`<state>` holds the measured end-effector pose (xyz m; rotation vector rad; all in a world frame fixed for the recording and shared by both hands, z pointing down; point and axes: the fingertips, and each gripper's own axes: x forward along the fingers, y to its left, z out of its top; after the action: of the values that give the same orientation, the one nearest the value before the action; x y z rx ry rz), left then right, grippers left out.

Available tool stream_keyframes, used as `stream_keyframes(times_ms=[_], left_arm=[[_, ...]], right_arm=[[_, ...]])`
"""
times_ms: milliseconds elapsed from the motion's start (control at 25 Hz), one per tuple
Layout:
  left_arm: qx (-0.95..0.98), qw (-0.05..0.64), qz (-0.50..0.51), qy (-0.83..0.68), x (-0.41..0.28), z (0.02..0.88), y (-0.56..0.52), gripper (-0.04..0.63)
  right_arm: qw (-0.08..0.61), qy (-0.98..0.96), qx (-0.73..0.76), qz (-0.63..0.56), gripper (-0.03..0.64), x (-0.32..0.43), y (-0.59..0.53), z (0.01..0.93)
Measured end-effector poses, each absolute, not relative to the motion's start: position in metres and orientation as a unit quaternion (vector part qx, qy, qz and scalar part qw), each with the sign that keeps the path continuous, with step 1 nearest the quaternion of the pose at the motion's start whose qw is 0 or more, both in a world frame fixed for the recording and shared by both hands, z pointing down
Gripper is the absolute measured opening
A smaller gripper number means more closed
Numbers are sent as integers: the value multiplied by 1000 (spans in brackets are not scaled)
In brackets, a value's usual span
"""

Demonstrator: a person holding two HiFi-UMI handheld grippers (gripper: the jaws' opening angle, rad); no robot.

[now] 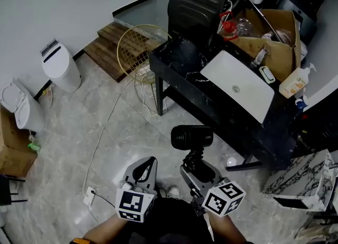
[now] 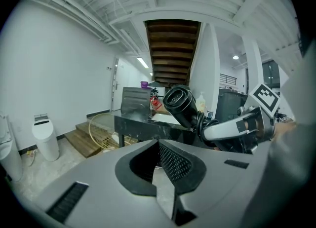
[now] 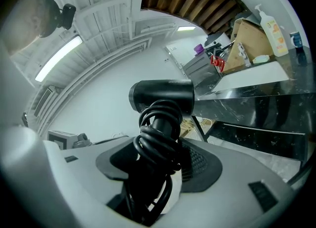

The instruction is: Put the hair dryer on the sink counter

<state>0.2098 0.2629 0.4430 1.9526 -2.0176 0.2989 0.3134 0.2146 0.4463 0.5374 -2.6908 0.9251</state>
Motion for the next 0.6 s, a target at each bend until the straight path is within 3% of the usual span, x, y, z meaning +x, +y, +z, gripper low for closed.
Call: stream_keyframes(times_ms=[600], left_arm=[[696,154,89,-696,118,425,208,11]], right_arm=[[116,-919,205,316,261,227,163,422]])
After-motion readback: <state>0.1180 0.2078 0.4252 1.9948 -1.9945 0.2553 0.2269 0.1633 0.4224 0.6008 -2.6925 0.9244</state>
